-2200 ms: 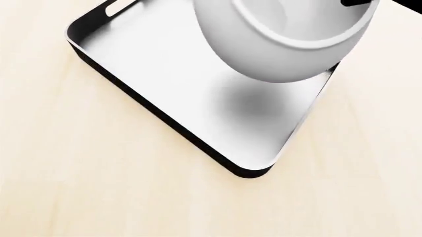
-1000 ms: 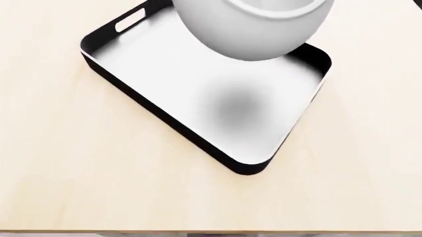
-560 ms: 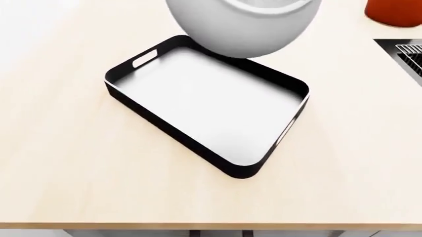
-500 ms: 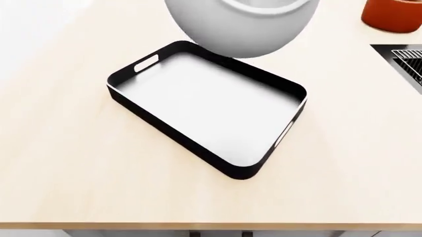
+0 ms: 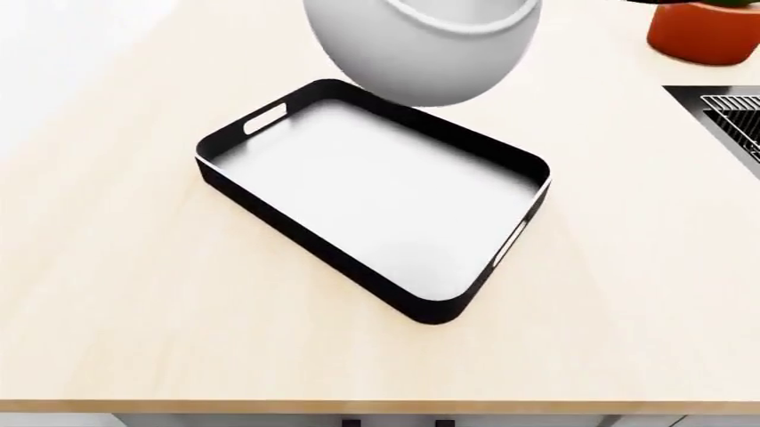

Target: Place the two vegetables and bowl onto the tray for setting up a vegetable dip station.

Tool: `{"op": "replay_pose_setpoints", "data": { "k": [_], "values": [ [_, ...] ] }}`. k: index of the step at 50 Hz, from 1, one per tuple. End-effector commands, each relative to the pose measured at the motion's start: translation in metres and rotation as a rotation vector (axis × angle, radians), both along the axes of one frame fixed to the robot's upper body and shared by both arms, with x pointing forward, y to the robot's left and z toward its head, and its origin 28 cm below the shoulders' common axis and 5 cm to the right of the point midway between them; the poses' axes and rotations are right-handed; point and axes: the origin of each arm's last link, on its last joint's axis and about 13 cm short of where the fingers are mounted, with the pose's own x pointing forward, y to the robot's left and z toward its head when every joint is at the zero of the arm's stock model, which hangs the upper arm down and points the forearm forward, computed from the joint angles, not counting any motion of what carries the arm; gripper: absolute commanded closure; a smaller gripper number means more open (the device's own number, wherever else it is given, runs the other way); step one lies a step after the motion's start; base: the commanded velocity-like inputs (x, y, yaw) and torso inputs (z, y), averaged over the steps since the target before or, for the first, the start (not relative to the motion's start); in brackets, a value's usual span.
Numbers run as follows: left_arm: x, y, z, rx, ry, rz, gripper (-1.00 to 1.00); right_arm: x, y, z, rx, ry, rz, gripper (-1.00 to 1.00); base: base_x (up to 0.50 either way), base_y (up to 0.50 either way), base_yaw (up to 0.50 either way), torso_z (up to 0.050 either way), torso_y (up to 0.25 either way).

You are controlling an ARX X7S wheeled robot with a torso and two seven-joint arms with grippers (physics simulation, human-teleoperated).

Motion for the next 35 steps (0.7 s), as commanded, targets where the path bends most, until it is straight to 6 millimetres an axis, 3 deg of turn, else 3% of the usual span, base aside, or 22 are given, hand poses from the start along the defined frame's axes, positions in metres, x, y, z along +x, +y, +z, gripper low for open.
{"op": "replay_pose_setpoints", "data": {
  "k": [1,10,17,35],
  "values": [
    [-0.001,0.001,0.002,-0.014,-0.010,-0.002,1.00,0.027,0.007,-0.008,-0.004,0.053,0.010,1.00,0.00,0.00,0.00,0.000,0.000],
    [-0.001,0.002,0.002,-0.013,-0.013,-0.001,1.00,0.039,0.014,-0.009,-0.024,0.086,0.028,1.00,0.00,0.00,0.00,0.000,0.000],
    [-0.002,0.002,0.003,-0.013,-0.017,0.000,1.00,0.043,0.027,-0.025,-0.058,0.135,0.065,1.00,0.00,0.00,0.00,0.000,0.000],
    [-0.001,0.002,0.002,-0.013,-0.013,-0.002,1.00,0.046,0.037,-0.039,-0.077,0.193,0.124,1.00,0.00,0.00,0.00,0.000,0.000]
  ]
}}
